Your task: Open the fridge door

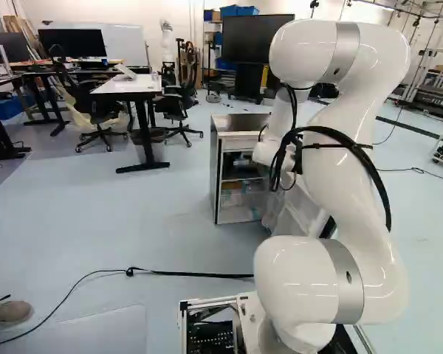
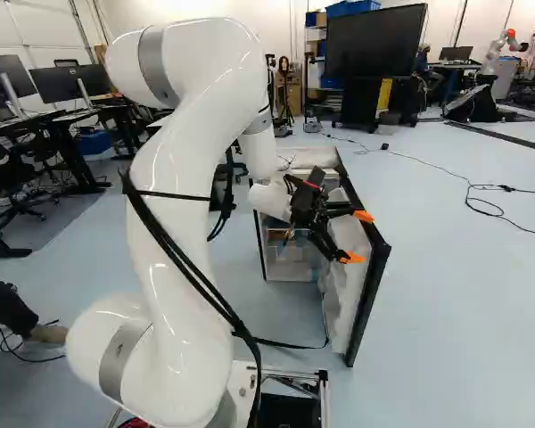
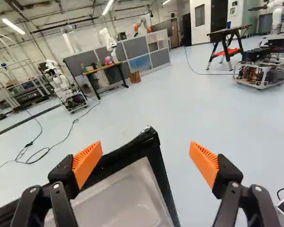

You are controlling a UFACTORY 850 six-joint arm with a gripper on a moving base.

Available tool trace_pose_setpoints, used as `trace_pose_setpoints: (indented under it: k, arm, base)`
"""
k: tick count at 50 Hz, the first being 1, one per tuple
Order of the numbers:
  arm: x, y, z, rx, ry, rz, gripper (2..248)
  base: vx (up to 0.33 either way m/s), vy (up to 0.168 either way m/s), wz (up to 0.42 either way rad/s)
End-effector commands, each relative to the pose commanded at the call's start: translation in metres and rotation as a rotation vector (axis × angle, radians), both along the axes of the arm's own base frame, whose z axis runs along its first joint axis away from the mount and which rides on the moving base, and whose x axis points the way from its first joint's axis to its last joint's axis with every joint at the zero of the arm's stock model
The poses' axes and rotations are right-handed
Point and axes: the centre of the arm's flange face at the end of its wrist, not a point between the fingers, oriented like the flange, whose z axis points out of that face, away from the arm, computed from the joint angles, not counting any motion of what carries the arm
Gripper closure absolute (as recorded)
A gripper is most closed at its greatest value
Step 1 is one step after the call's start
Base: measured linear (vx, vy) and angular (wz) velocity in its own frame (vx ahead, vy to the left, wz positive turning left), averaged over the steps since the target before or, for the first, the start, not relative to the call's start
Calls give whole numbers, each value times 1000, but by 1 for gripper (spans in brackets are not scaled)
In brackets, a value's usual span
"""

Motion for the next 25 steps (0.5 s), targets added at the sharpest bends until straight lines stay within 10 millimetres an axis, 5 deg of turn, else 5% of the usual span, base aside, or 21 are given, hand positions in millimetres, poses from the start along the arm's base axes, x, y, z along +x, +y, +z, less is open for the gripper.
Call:
trace_pose_setpoints:
  k: [25]
  arm:
    - [19,-58,3,-19,-60,-105,3]
  base:
    - [0,0,0]
